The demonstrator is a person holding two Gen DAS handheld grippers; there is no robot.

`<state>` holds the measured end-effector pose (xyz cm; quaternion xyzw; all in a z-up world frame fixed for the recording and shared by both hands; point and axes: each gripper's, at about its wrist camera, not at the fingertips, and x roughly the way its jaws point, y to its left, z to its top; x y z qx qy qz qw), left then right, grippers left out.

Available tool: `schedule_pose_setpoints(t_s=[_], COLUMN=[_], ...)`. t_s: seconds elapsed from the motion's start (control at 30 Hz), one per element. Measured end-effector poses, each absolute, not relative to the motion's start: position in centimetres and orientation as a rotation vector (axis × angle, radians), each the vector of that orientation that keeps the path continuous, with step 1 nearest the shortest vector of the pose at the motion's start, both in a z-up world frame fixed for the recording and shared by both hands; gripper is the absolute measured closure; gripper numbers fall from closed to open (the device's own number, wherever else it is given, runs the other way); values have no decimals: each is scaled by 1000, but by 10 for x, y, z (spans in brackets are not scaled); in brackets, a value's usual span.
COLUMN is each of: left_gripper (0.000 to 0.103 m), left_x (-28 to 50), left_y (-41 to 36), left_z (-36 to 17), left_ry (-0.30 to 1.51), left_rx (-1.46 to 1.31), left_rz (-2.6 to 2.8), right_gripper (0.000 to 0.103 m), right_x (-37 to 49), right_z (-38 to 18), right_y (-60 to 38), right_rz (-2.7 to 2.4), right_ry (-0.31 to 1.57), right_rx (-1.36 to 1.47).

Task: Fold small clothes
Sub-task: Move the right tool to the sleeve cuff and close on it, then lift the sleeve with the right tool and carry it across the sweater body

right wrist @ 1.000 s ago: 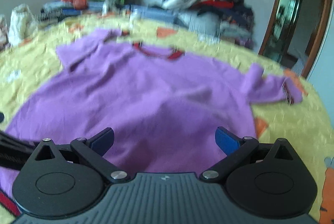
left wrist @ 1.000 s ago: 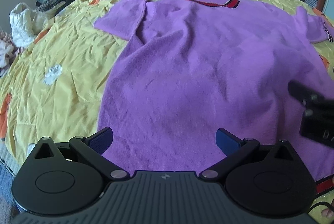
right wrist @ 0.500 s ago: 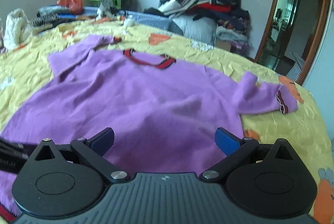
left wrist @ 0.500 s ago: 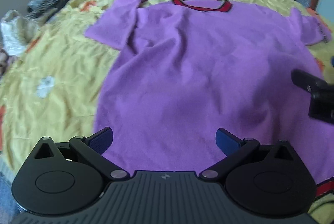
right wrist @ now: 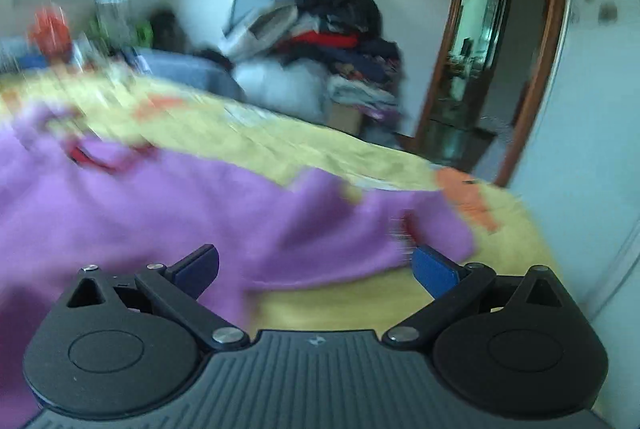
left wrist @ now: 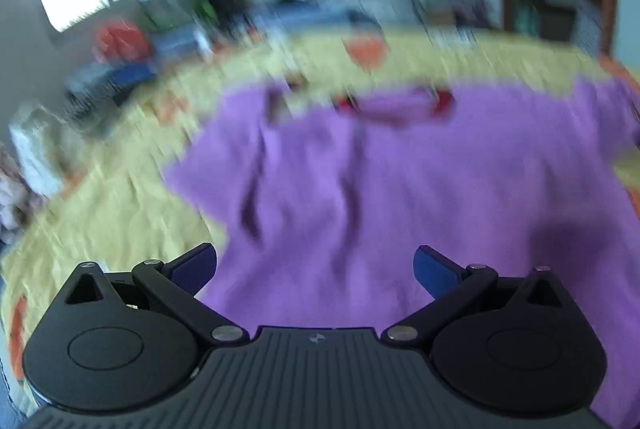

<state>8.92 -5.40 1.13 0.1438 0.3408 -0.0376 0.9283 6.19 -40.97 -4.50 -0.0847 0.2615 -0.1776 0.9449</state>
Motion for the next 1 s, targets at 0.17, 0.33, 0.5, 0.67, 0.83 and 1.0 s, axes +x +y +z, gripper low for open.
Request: schedule_pose_setpoints(t_s=[0.17, 0.33, 0.5, 0.67, 0.83, 1.0], left_gripper=[39, 0, 0, 0, 0, 0], left_x=[136, 145, 150, 140, 139, 130], left_y=[-71, -63, -99, -128, -136, -134], left_z=[-29, -10, 19, 29, 25, 26], left_ry=[989, 876, 816, 779, 808, 825], left_rx=[67, -351, -141, -4, 104, 133], left_rz=[-241, -419, -407, -348, -295, -282], right_gripper=[0, 0, 0, 9, 54, 89], right_x=[96, 125, 132, 139, 141, 142], right_z=[-59, -85, -96, -100, -102, -97], right_y=[-462, -473, -487, -504, -510, -509], right_rz=[-396, -393, -372, -363, -368, -403], right_ry=[515, 557, 588, 623, 631, 613], right_rx=[-199, -355, -311, -212, -188, -198])
